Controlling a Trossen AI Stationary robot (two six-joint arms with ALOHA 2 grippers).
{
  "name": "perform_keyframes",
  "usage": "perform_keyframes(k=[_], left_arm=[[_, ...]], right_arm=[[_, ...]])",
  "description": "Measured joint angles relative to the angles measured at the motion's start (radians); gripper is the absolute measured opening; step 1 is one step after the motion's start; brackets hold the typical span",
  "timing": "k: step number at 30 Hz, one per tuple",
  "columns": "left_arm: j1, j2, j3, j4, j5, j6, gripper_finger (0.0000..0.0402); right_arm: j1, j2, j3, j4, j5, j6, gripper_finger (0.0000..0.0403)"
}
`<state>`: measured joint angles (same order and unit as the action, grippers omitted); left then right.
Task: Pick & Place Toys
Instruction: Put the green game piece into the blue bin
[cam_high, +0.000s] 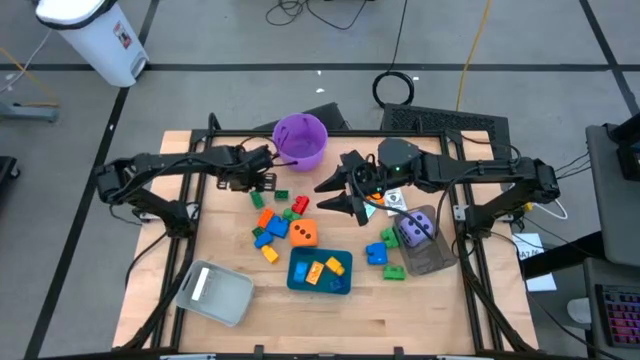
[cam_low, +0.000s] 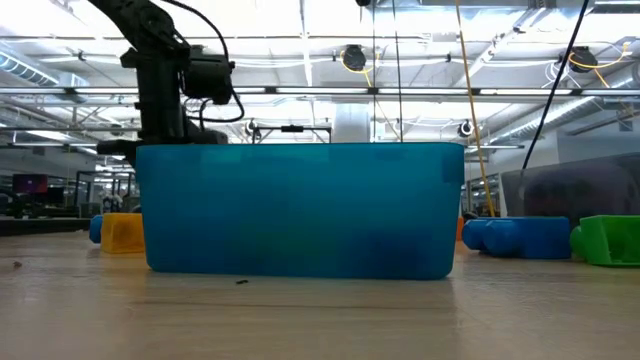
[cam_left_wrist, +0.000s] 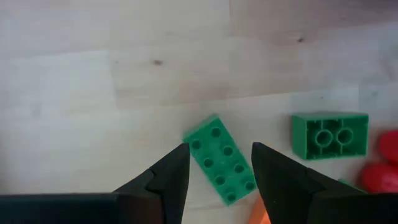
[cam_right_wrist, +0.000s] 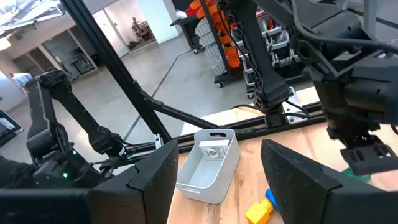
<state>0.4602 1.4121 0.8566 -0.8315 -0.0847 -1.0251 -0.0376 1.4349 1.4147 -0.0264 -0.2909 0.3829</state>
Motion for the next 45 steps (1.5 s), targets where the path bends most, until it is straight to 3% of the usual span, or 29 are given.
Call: perform_keyframes(k=[7,19,25,35,45], left_arm=[[0.000,0.058,0.000,0.010,0.058,-0.109,0.0194],[-0.008,0.068,0.001,-0.003,0.058,-0.226,0.0291],[-0.038,0.119,0.001,0.003,0.062,-0.282,0.0310],[-0.051,0.196,0.001,0.044,0.111,-0.294,0.0278],[-0.051,0.232,0.004,0.055,0.137,-0.267,0.0189]], right_arm=[[0.007,0.000,0.000,0.000,0.000,0.002,0.0222],[0.033,0.000,0.000,-0.004,-0.003,-0.009,0.0222],[0.033,0.000,0.000,-0.016,-0.004,-0.009,0.0222],[0.034,0.000,0.000,-0.022,-0.055,-0.006,0.0222],[0.034,0.000,0.000,-0.034,-0.055,-0.002,0.0222]])
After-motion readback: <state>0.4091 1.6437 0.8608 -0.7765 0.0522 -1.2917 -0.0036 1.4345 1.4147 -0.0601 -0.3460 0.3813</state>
